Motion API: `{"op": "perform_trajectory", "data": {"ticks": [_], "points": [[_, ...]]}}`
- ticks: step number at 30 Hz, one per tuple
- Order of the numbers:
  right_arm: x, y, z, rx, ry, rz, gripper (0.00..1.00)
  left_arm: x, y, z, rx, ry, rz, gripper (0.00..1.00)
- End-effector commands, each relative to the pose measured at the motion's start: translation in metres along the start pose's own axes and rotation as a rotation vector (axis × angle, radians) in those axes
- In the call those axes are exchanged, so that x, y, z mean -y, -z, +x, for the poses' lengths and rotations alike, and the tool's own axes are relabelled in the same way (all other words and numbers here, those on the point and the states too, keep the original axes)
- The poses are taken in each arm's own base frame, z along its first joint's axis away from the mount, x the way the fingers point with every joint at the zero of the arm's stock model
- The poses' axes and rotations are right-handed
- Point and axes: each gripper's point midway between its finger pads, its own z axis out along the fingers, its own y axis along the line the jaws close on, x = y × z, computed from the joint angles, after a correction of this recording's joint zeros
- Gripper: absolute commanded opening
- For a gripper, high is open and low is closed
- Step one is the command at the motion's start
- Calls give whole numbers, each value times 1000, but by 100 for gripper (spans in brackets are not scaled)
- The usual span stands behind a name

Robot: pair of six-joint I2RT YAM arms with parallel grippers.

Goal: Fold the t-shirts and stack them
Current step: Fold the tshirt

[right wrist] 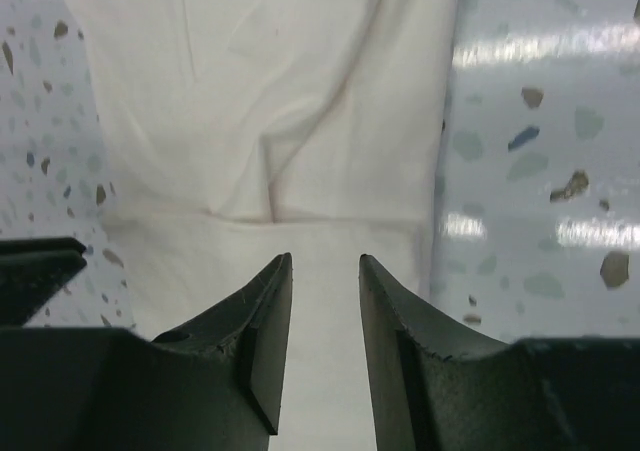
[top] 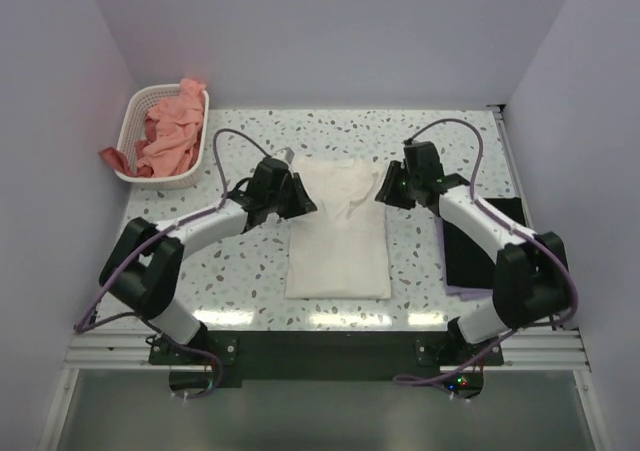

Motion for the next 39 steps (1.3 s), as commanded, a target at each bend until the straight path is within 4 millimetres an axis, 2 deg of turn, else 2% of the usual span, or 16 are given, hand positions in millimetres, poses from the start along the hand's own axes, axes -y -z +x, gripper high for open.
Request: {"op": "perform_trajectory", "data": {"ticks": [1, 2, 3, 4, 5, 6, 7, 9, 15, 22, 31, 39], "points": [[-3, -29, -67, 141, -22, -5, 35, 57, -21, -46, 106, -43, 221, 25], [-2, -39, -75, 141, -37, -11, 34, 52, -40, -39, 76, -37, 218, 24], [10, -60, -73, 101, -63, 8, 32, 66, -45, -46, 73, -44, 266, 23], [4, -66, -86, 115, -80, -11, 31, 61, -62, -41, 46, -34, 257, 22], [3, -81, -93, 102, -91, -32, 29, 73, -66, -50, 59, -42, 293, 21], [8, -89, -87, 80, -97, -24, 29, 74, -72, -49, 43, -42, 299, 20], [3, -91, -97, 95, -97, -31, 29, 77, -77, -50, 42, -42, 316, 20], [4, -103, -102, 94, -94, -25, 29, 82, -90, -50, 26, -36, 344, 20], [5, -114, -111, 97, -88, -13, 29, 80, -112, -47, -7, -32, 335, 19], [-3, -118, -120, 110, -89, -37, 30, 77, -130, -26, -59, -27, 328, 19], [1, -132, -111, 72, -101, -37, 30, 66, -148, 6, -130, -27, 298, 18], [15, -138, -103, 45, -75, 20, 30, 61, -148, 9, -139, -24, 282, 17]]}}
